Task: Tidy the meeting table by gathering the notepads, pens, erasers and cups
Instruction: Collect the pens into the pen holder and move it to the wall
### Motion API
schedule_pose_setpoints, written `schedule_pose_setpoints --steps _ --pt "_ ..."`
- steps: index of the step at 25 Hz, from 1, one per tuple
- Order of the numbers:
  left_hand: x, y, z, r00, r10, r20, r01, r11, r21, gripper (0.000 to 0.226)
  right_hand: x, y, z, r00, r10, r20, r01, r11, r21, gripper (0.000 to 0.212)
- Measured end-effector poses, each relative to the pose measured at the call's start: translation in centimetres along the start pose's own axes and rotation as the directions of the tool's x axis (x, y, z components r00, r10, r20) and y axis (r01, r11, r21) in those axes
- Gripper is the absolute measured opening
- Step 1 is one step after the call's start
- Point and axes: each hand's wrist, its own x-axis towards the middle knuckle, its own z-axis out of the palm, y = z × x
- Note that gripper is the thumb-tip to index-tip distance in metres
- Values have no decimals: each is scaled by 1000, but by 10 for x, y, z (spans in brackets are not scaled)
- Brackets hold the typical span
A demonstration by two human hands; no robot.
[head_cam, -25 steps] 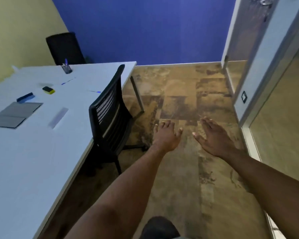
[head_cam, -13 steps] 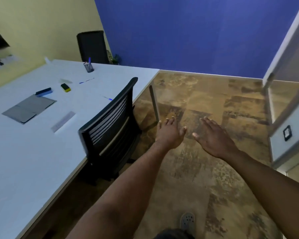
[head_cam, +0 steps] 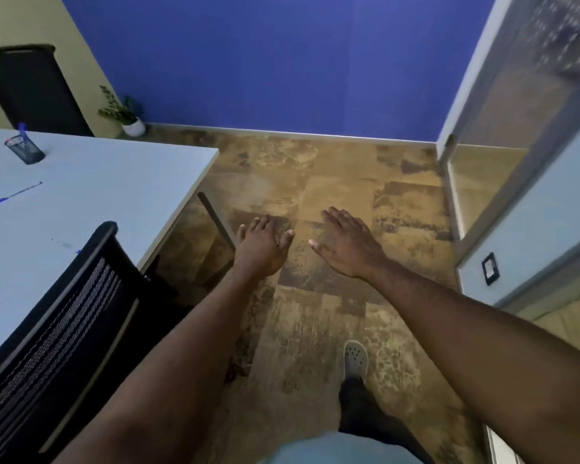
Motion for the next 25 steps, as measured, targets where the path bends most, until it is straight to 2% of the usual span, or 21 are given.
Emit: schedule_pose_setpoints --steps 5,10,15,20,25 --pt "129 2 -9 992 -121 36 121 993 -10 68 146 48 -20 996 -81 38 80 996 40 100" --pt "228 -24 -30 961 -274 -29 271 960 -70 68 284 61 -41 974 -201 104 197 979 52 97" --pt "320 -76 -31 909 -415 -25 411 906 -96 67 402 56 -14 937 -301 178 292 953 79 98" --pt "448 -151 -31 884 -467 -30 459 878 -134 68 550 50 19 920 -333 207 335 942 26 81" --pt "564 -218 -57 855 -515 -55 499 848 -177 67 695 31 13 897 -391 209 396 918 17 84"
